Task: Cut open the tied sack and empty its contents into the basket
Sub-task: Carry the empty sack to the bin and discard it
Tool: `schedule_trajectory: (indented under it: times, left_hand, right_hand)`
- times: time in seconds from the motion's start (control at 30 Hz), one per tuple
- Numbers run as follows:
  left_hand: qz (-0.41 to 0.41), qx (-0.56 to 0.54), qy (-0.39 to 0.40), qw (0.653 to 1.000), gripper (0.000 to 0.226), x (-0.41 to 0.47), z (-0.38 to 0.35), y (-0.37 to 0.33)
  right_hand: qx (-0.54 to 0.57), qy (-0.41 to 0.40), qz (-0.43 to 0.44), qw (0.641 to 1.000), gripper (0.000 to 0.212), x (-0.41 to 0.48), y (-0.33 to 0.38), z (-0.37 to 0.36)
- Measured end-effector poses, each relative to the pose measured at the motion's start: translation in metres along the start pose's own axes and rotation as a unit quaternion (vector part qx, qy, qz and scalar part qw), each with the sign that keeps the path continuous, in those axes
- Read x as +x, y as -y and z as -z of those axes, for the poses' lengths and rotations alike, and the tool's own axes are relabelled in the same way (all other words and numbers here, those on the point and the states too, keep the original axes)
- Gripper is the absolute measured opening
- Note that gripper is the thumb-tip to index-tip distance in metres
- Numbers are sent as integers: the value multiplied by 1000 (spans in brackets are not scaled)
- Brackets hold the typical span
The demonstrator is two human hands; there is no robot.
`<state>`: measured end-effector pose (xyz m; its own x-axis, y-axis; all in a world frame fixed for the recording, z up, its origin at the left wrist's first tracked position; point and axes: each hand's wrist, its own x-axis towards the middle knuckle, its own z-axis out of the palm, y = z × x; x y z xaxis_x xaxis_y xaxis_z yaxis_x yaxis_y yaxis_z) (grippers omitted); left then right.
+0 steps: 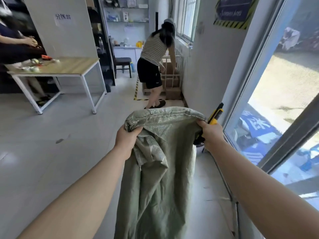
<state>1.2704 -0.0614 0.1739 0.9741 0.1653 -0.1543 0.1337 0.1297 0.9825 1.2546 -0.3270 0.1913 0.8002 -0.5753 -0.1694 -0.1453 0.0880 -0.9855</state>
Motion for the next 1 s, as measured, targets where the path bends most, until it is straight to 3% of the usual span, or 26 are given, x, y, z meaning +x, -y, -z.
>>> schedule_trajectory:
  times: [0.1, 0.2, 0.4, 0.77, 1.0]
  left_hand:
    - [30, -10, 27, 999, 21, 47, -5, -8]
    - [40, 24, 26, 999, 14, 97, -13, -6]
    - [0, 82, 1, 997, 36, 217, -33, -1]
    - [6, 84, -25, 996, 36, 415, -74, -24]
    - [-4, 63, 12, 998, 35, 541, -96, -48]
  right_hand:
    - [0, -9, -12, 1000, 17, 35, -2, -30]
    - [-5, -11, -18, 1000, 17, 73, -4, -60]
    - [-4, -6, -21, 1000, 14, 172, 3, -124]
    - [-9, -12, 1, 1000, 19, 336, 43, -244]
    - [13, -56, 16, 998, 22, 414, 69, -307]
